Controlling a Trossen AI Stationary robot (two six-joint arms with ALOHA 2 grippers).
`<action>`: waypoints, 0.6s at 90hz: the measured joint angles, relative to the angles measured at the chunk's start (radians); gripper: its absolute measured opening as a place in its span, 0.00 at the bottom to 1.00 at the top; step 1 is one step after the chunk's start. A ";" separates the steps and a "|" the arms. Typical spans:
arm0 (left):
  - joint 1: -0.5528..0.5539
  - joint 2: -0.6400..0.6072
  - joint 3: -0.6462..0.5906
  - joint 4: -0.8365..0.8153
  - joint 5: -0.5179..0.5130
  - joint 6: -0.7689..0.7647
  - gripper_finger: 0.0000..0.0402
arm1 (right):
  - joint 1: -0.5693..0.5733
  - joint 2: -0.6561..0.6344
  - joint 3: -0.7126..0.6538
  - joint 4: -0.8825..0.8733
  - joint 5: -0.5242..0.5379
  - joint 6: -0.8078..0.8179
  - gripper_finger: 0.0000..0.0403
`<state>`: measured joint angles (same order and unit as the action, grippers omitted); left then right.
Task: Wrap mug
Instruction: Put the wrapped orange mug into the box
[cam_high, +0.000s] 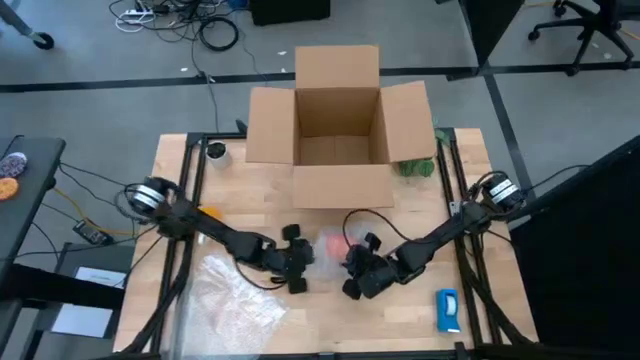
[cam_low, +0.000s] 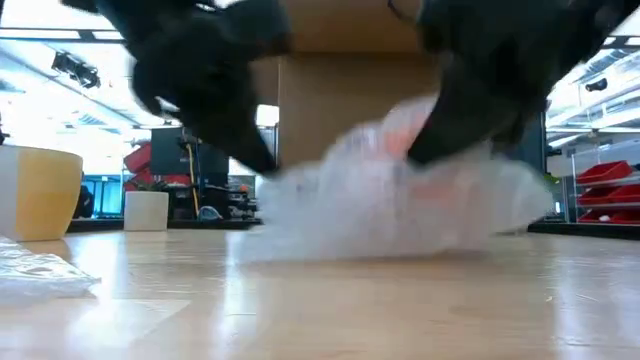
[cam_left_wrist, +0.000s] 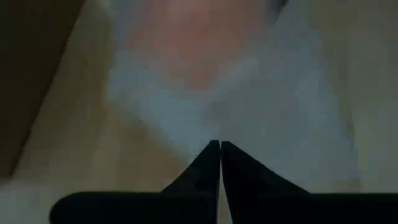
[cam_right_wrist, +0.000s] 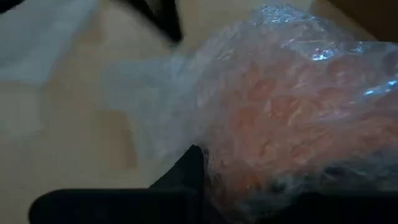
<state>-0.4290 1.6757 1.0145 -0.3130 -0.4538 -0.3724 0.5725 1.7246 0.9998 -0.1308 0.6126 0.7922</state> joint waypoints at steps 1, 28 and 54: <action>-0.004 -0.010 0.000 -0.026 -0.004 -0.008 0.00 | 0.006 -0.007 0.005 -0.004 -0.006 -0.004 0.07; -0.114 -0.128 -0.003 -0.396 -0.266 -0.289 0.00 | 0.159 -0.211 0.184 -0.012 -0.091 -0.225 0.07; -0.123 -0.028 -0.004 -0.185 -0.449 -0.284 0.00 | 0.142 -0.382 0.321 0.137 -0.084 -0.765 0.07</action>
<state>-0.5518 1.6477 1.0103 -0.4981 -0.9026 -0.6562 0.7140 1.3421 1.3209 0.0062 0.5286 0.0276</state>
